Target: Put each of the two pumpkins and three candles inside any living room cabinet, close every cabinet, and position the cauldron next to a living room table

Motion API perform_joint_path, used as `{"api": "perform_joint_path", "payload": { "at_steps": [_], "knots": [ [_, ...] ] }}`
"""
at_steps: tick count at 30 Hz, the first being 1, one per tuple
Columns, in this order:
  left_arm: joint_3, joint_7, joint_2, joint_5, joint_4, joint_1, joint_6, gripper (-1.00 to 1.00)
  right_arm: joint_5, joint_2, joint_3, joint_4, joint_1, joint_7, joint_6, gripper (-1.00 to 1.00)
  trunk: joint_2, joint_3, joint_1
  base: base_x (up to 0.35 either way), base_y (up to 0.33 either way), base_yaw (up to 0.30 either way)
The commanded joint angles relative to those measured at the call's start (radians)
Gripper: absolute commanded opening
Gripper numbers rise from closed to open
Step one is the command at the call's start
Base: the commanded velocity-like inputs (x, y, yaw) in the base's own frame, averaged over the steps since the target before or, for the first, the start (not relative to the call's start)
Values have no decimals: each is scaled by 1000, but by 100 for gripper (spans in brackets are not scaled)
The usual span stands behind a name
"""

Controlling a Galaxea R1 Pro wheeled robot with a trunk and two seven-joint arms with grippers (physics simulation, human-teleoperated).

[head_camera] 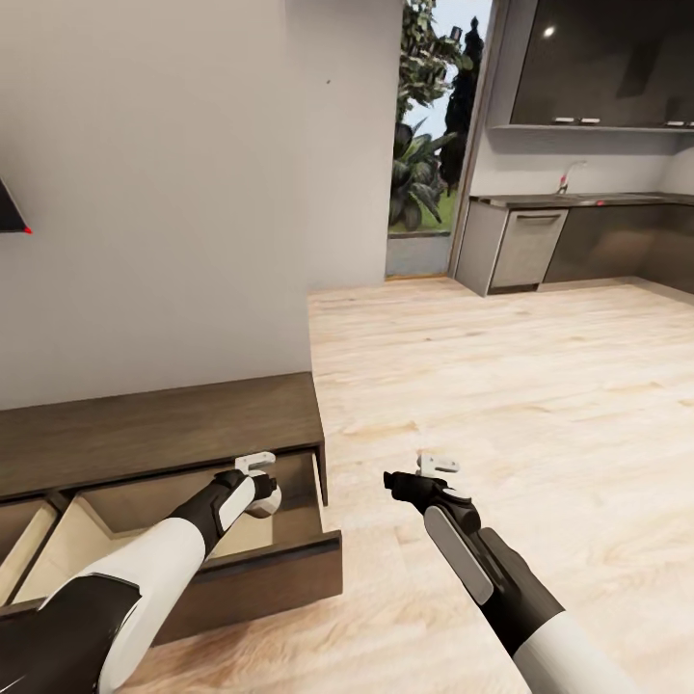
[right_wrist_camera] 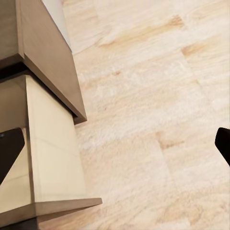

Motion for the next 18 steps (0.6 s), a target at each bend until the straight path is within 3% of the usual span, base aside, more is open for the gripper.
{"api": "perform_joint_path", "payload": {
  "at_steps": [1, 18],
  "knots": [
    [-9, 7, 1, 8, -2, -1, 4, -100, -9, -1, 3, -2, -1, -10, 1, 100, -8, -4, 4, 0, 0, 0],
    [-7, 7, 1, 13, -2, -1, 3, -100, -9, -1, 3, -2, -1, -10, 1, 100, -127, -57, 69, 0, 0, 0]
  ]
}}
